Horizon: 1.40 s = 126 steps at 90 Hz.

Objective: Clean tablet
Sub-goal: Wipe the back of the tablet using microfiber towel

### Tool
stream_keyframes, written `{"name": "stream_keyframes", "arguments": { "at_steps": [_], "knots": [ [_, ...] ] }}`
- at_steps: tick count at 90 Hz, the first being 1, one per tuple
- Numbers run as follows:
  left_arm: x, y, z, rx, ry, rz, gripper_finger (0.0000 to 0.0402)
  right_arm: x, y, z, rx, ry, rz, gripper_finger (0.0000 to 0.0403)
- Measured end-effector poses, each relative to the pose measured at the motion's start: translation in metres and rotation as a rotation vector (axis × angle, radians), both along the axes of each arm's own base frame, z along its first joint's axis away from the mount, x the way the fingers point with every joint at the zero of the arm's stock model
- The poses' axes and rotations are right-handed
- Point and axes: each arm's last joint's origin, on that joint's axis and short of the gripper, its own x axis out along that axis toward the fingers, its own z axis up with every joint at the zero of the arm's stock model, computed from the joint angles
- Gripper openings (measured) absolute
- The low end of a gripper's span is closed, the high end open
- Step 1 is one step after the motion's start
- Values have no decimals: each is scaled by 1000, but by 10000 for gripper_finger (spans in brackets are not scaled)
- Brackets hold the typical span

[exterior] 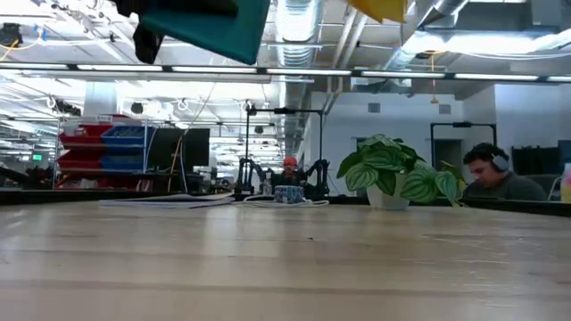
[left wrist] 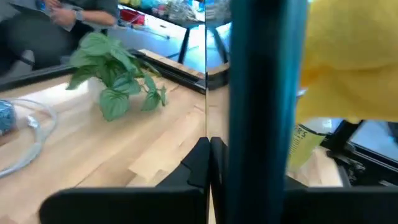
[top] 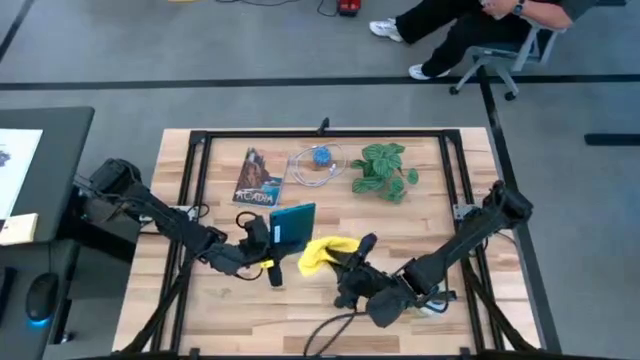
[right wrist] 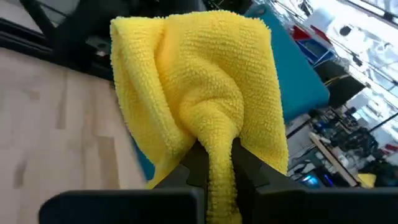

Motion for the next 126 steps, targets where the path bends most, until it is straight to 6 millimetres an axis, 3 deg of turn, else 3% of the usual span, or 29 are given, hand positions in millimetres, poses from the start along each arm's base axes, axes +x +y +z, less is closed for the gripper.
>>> {"name": "stream_keyframes", "arguments": {
  "at_steps": [34,49,57,77,106,126],
  "knots": [
    [2,1,-1,-41,9,-73,11,34,-44,22,-120,-76,-16,13],
    [2,1,-2,-31,22,-86,11,39,-45,15,14,-87,191,13],
    [3,1,-1,-29,20,-83,11,48,-46,1,85,-72,245,13],
    [3,3,-4,-18,36,-72,11,63,-42,-28,51,-3,290,13],
    [3,3,-3,-29,36,-71,11,63,-38,6,-154,-24,48,14],
    [1,0,-4,-17,48,-92,11,59,-29,-2,-81,-6,87,14]
  ]
}}
